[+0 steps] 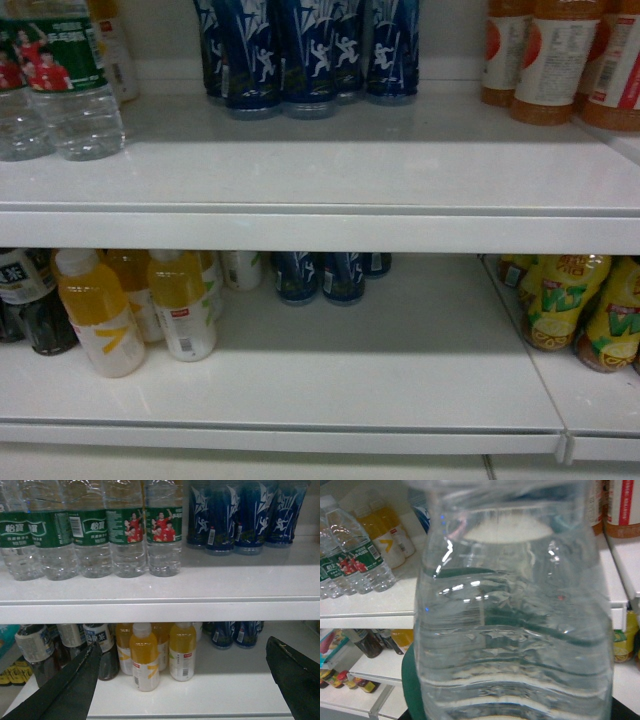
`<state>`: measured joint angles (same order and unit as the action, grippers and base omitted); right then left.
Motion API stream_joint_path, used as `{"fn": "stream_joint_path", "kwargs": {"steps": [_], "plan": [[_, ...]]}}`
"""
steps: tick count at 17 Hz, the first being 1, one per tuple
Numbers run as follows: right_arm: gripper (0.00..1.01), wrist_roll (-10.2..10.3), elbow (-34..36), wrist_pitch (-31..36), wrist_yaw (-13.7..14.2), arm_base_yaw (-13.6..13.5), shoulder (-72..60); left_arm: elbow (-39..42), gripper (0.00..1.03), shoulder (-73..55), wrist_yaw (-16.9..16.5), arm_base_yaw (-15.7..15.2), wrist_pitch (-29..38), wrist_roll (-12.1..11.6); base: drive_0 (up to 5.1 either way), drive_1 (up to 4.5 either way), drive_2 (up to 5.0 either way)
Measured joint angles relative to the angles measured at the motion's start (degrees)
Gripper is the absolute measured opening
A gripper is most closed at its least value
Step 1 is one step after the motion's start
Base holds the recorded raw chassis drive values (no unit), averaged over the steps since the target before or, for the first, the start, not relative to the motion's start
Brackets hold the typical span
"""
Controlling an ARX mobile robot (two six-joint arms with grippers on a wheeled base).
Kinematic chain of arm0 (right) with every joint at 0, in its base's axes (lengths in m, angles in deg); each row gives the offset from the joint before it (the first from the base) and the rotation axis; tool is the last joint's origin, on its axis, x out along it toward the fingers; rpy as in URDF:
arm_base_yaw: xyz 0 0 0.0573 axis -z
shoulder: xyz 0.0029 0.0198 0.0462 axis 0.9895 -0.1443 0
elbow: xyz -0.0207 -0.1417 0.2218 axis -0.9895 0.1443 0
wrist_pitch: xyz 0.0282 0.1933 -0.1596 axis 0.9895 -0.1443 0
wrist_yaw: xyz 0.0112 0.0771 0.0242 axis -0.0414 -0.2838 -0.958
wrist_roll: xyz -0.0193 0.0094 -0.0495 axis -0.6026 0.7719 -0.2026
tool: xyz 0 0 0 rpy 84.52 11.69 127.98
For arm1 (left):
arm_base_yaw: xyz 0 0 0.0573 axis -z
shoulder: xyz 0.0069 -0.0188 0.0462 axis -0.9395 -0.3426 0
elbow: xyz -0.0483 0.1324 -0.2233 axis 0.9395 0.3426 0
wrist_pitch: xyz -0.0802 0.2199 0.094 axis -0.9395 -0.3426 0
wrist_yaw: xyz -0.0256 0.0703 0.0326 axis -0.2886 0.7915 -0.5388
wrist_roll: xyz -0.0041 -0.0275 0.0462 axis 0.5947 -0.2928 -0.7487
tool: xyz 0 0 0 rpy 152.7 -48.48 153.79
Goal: Move water from second to third shelf
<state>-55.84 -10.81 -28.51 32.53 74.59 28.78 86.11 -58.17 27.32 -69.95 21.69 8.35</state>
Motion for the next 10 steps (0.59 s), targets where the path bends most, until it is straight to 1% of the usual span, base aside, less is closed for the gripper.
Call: {"fn": "stream_joint_path", "kwargs": {"steps": [10], "plan": [[0.42, 0.0, 0.0, -0.2, 0.0, 0.0, 0.0, 0.0, 0.98, 0.0, 0.0, 0.0, -0.1, 0.0, -4.9, 2.4, 2.4]]}}
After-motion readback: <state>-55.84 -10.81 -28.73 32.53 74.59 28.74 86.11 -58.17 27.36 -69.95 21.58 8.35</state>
